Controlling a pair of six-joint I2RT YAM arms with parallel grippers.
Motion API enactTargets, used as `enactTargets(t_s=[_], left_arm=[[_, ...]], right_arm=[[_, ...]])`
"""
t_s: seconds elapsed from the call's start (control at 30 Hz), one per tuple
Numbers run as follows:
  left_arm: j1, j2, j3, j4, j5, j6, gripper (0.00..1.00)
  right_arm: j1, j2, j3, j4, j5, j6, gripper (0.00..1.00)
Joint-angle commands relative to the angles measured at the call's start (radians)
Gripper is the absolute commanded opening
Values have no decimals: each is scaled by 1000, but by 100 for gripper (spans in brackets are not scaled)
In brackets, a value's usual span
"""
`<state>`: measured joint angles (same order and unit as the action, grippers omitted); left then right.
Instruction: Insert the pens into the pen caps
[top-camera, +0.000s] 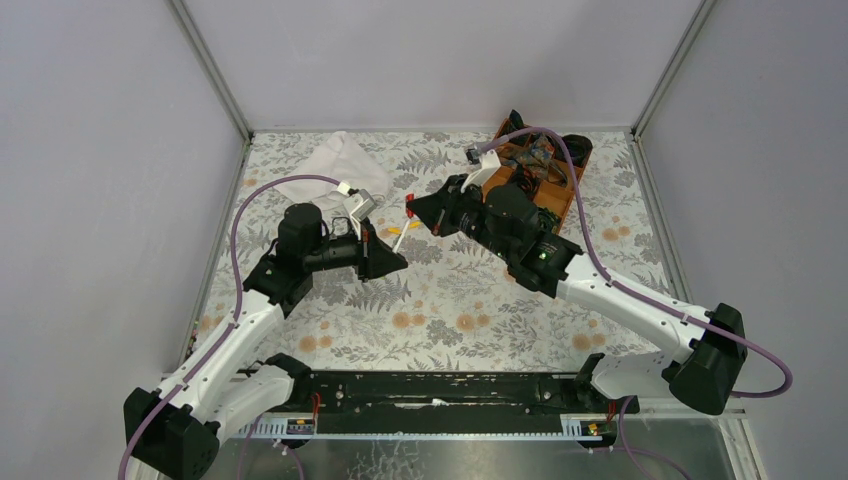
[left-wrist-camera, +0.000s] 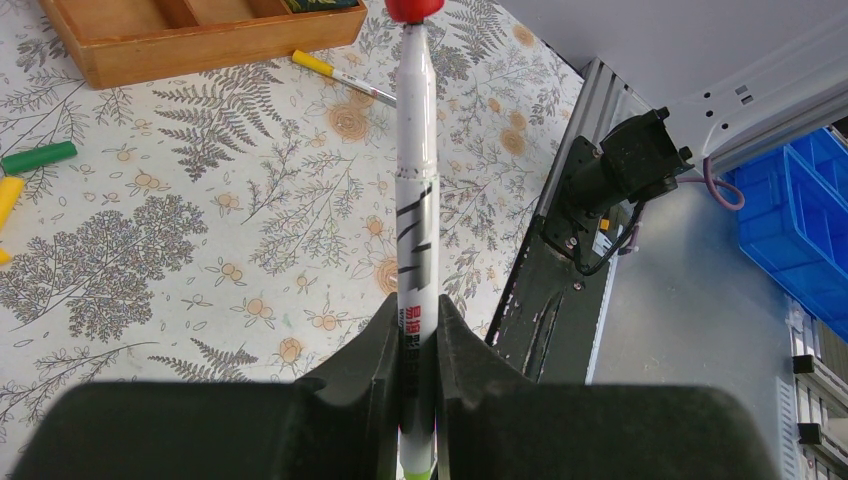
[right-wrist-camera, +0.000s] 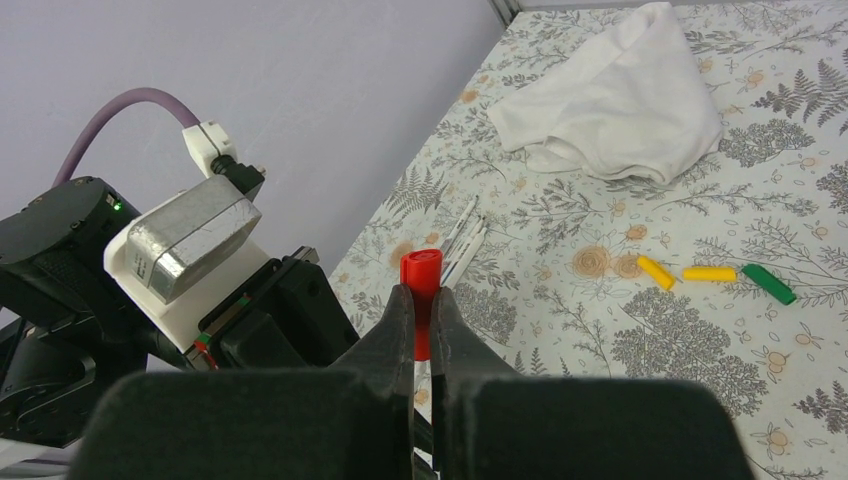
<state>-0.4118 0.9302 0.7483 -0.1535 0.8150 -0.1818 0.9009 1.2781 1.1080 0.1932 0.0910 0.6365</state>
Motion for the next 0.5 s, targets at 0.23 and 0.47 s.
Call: enactTargets(t_s=[0.23,0.47], left_arm=[[-5,-14,-7,54,-10,16,0],[-4,-19,-8,52,-30,18,0]], right_arm=[[-5,-14,-13,61,-26,16,0],[-5,-24,-66,109,-35,50,0]])
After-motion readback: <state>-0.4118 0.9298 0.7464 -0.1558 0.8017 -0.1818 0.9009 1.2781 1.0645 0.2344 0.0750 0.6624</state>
